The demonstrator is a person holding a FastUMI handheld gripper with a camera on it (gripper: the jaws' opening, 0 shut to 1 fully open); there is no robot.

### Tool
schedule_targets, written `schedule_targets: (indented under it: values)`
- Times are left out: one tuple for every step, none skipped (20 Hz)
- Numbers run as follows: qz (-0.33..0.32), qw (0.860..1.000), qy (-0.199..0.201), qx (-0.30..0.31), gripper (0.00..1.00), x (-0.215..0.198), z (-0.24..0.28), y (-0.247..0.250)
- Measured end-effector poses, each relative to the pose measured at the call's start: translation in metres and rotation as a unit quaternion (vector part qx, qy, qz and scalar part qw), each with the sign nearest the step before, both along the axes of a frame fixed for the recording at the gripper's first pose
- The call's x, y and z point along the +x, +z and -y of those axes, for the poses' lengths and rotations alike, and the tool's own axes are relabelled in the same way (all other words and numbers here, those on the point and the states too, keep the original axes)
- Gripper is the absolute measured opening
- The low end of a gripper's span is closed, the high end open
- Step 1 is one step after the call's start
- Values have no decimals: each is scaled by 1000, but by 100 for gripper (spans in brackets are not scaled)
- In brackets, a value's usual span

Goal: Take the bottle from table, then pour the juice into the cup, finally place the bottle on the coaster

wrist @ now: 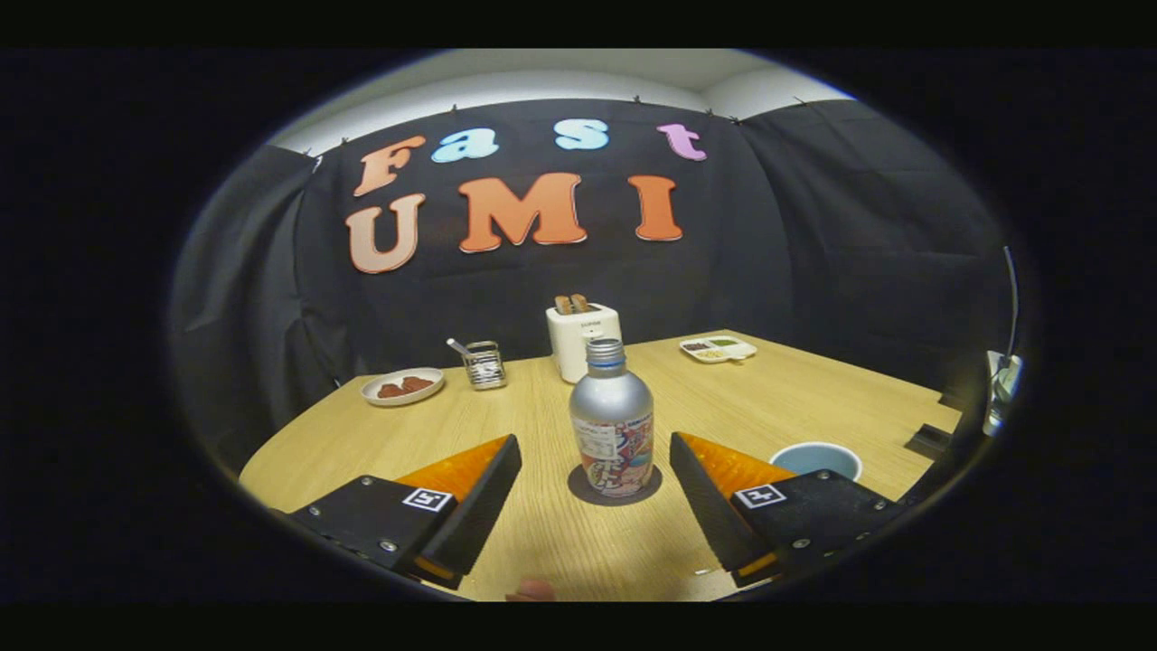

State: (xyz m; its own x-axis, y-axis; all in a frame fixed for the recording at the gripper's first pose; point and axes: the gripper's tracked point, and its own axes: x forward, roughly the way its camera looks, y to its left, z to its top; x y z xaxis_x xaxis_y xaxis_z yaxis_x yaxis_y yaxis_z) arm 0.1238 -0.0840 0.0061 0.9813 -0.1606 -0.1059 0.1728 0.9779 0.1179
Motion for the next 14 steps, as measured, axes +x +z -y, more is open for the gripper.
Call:
schedule_targets:
  values:
    - [16, 1000, 12, -4, 98, -11, -12, 12]
    - [26, 999, 20, -7, 98, -21, -20, 18]
    - [33, 999, 24, -13, 97, -30, -26, 22]
    - [35, 999, 31, -19, 97, -41, -33, 24]
    - [37, 998, 41, -25, 97, -50, -42, 24]
    - [41, 997, 52, -31, 97, -58, -51, 26]
    - [46, 997, 60, -33, 97, -64, -58, 30]
    - [53, 996, 72, -31, 97, -67, -65, 33]
    - [59, 995, 80, -25, 97, -70, -71, 36]
    - [65, 994, 87, -20, 97, -73, -75, 38]
    - [69, 994, 87, -19, 97, -74, -75, 39]
    - [73, 994, 79, -23, 97, -74, -72, 40]
    - [73, 994, 79, -27, 97, -73, -71, 40]
    - [71, 994, 80, -29, 97, -72, -73, 38]
